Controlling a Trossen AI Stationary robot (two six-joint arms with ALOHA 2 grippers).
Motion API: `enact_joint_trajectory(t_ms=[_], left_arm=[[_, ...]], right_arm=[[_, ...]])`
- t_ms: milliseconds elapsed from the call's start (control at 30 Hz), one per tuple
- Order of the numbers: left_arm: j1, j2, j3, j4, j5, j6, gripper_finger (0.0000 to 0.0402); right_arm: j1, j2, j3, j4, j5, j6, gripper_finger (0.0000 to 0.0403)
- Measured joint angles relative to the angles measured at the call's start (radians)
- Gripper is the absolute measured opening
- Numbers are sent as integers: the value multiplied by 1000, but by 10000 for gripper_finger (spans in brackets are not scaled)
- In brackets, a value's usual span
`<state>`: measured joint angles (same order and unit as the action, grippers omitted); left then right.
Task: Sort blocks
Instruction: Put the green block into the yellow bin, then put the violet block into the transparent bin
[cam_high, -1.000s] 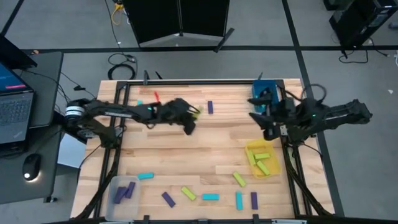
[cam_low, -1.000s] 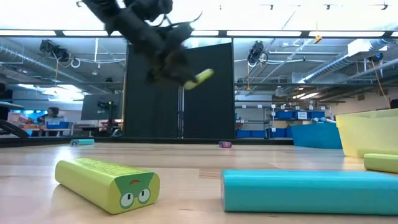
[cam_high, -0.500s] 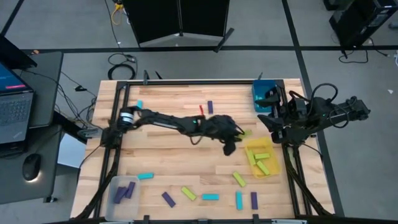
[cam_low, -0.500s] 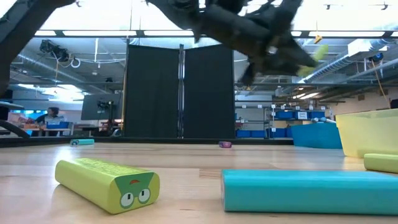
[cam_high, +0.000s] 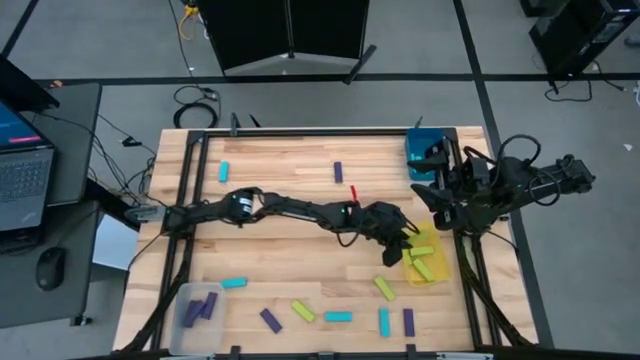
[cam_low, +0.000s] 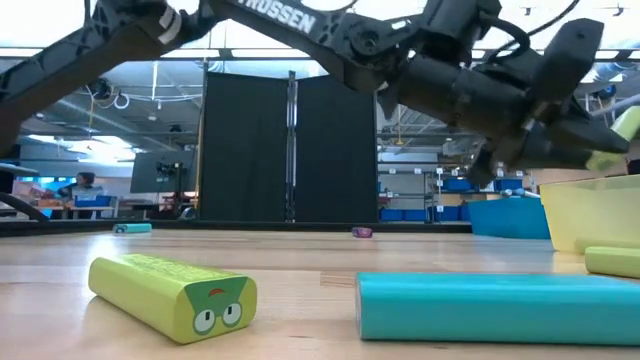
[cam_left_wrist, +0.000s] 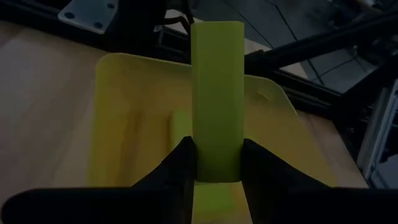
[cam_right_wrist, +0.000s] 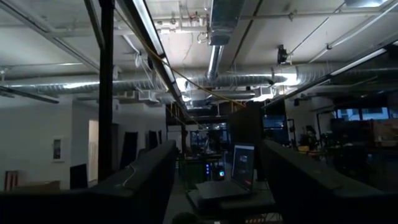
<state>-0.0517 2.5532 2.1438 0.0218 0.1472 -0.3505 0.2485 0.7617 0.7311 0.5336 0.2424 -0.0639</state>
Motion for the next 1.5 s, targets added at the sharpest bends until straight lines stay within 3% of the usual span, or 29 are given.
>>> enact_joint_trajectory(t_ms=[233,467,633,867,1167,1300,1500], left_arm=[[1,15,14,7,-7,-20,107],[2,1,14,-8,-44,31,261],[-2,-42,14,-72,-180,91,301],[-29,-159,13,-261,-421,242,267],[-33,-217,-29,-397,-505,272,200],[-33,-306,-202,-323,-552,251,186],[-33,-582,-639,-60,-630,196,182]], right_arm=[[0,-2,0,-21,0,0,247],[0,-2,0,-23,0,-1,247],[0,-3,0,-34,0,0,247],[0,2,-1,-81,56,18,247],[0,5,2,-108,99,18,247],[0,6,2,-155,143,19,247],[-8,8,2,-200,246,18,247]])
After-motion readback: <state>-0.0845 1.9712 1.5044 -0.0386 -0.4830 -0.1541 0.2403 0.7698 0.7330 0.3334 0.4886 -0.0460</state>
